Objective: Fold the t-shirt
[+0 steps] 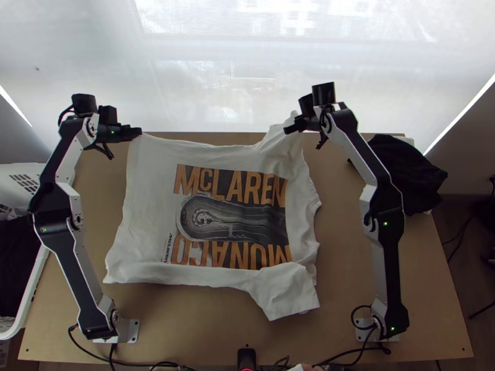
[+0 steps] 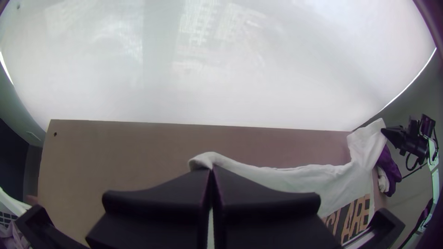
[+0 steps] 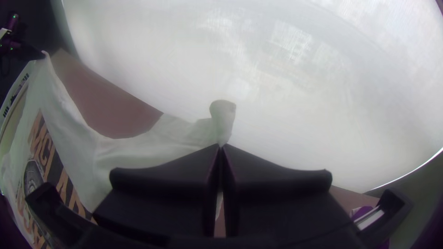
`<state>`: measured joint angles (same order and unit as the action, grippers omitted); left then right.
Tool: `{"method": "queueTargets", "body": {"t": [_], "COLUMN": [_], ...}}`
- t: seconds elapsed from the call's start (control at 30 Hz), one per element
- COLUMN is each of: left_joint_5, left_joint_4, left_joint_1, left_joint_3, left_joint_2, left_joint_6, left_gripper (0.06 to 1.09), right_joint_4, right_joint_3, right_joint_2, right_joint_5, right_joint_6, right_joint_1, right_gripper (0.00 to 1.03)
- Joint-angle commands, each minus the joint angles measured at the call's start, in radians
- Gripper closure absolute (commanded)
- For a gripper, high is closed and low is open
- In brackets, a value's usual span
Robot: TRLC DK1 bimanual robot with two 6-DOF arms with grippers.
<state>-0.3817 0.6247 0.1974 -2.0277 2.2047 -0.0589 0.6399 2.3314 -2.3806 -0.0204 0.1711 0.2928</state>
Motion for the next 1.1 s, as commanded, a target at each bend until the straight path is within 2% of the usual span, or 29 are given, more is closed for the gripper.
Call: {"method": "queueTargets", "body": {"t": [0.0,0.27,0.5,1.07], "left_joint_5": [0.001,0.000,0.000,-0.014], "left_joint_4": [-0.100,-0.247,-0.299,-0.296], "left_joint_1": [-0.003,-0.018,0.002,0.037], "left_joint_3": [0.113,0.435,0.649,0.890], "left_joint_2": [-0.092,-0.326,-0.465,-0.726], "left_joint_6": [0.042,0.070,0.064,0.054], "left_gripper": [1.05,1.05,1.05,1.05], "right_joint_4": [-0.060,-0.155,-0.223,-0.336], "right_joint_3": [-0.081,-0.233,-0.388,-0.903], "right_joint_2": [0.029,0.124,0.222,0.643], "right_joint_5": [0.025,0.054,0.065,0.062], "right_joint_6": [-0.013,-0.007,0.010,-0.004], "right_joint_1": [0.009,0.052,0.080,0.086], "right_gripper": [1.00,1.00,1.00,1.00]}}
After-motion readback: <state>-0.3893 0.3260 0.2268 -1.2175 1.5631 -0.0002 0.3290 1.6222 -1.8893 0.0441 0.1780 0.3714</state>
